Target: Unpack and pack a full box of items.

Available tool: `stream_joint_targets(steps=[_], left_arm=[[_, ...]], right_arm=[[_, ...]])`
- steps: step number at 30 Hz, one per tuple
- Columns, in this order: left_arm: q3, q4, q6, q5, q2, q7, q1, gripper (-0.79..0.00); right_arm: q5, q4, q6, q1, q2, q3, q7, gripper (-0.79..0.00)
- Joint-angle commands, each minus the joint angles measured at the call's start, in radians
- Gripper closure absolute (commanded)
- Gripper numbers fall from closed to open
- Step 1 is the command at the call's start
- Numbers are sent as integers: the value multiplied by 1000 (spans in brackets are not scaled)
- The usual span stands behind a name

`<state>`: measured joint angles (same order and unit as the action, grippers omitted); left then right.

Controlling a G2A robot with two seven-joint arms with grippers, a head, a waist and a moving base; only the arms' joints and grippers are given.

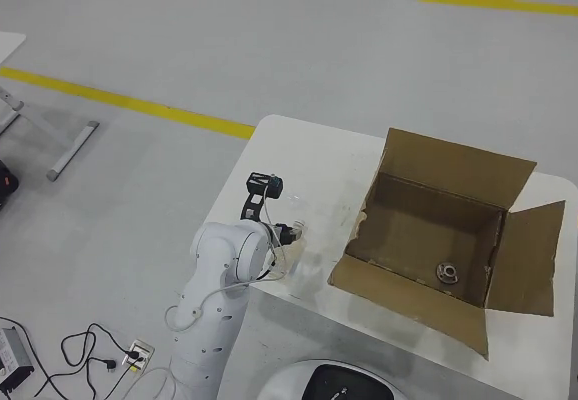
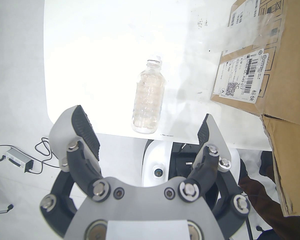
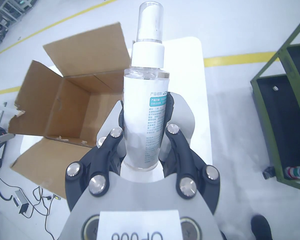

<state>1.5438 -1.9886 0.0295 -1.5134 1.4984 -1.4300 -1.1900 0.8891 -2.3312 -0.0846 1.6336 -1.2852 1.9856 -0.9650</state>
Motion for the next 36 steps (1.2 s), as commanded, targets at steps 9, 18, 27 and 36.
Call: stream_joint_targets(steps=[9, 18, 27, 36], left_arm=[[0, 0, 0, 0, 0, 0, 0, -785], [0, 0, 0, 0, 0, 0, 0, -785], [0, 0, 0, 0, 0, 0, 0, -785], [0, 0, 0, 0, 0, 0, 0, -785]], right_arm=[[175, 195, 95, 82, 17, -37, -125, 0], [345, 449, 91, -25, 20, -251, -134, 0], [372, 488, 80, -76, 19, -341, -139, 0], [382, 534, 70, -103, 21, -364, -128, 0]])
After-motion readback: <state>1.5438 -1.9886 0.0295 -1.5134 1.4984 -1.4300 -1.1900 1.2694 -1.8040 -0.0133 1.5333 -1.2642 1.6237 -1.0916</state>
